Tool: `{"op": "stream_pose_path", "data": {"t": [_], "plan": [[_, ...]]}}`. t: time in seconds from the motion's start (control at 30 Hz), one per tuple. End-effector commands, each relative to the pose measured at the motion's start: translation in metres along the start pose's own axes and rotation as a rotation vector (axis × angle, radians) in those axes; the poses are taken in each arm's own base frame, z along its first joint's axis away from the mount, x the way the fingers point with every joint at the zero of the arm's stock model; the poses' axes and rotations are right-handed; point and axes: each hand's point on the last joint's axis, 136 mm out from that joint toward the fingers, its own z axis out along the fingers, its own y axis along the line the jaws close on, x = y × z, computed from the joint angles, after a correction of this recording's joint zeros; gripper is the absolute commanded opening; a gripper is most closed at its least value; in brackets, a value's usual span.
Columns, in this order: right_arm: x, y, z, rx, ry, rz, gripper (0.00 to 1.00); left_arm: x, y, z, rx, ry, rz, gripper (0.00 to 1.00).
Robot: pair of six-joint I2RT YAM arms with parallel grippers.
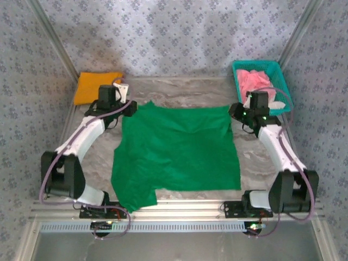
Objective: Fold and stack the t-shirts
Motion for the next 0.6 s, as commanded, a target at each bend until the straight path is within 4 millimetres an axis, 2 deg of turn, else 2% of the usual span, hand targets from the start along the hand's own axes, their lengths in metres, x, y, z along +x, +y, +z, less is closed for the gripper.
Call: {"op": "stream_pose_path", "data": {"t": [0.0, 0.07, 0.1, 0.17, 0.2, 0.27, 0.3, 0.43, 0.5, 0.57], "plan": [[-0.072, 0.035, -0.021, -0.051, -0.189, -0.074, 0.38, -0.087, 0.0, -0.024, -0.021, -0.224, 0.021, 0.52], [-0.086, 0.041, -0.038, -0.044, -0.242, -0.095, 0.51, -0.099, -0.014, -0.044, 0.01, -0.278, 0.032, 0.54], [-0.089, 0.041, -0.046, -0.036, -0.253, -0.103, 0.55, -0.099, -0.018, -0.053, 0.007, -0.296, 0.042, 0.59], [-0.086, 0.039, -0.058, -0.021, -0.246, -0.112, 0.56, -0.088, -0.019, -0.064, -0.015, -0.289, 0.034, 0.62], [-0.079, 0.041, -0.061, -0.031, -0.234, -0.12, 0.55, -0.076, -0.02, -0.067, -0.012, -0.265, 0.024, 0.61], [-0.061, 0.044, -0.062, -0.05, -0.211, -0.122, 0.53, -0.045, -0.02, -0.064, -0.008, -0.202, -0.001, 0.61], [-0.037, 0.038, -0.049, -0.054, -0.155, -0.107, 0.53, -0.025, -0.019, -0.059, -0.01, -0.16, -0.011, 0.61], [0.033, 0.017, -0.014, -0.013, 0.009, -0.065, 0.54, 0.046, -0.015, -0.033, -0.006, -0.014, -0.103, 0.61], [0.057, 0.005, -0.001, 0.001, 0.073, -0.028, 0.55, 0.065, -0.02, -0.021, 0.005, 0.027, -0.133, 0.62], [0.07, -0.006, 0.005, 0.044, 0.11, -0.012, 0.56, 0.073, -0.031, -0.011, 0.025, 0.044, -0.126, 0.62]]}}
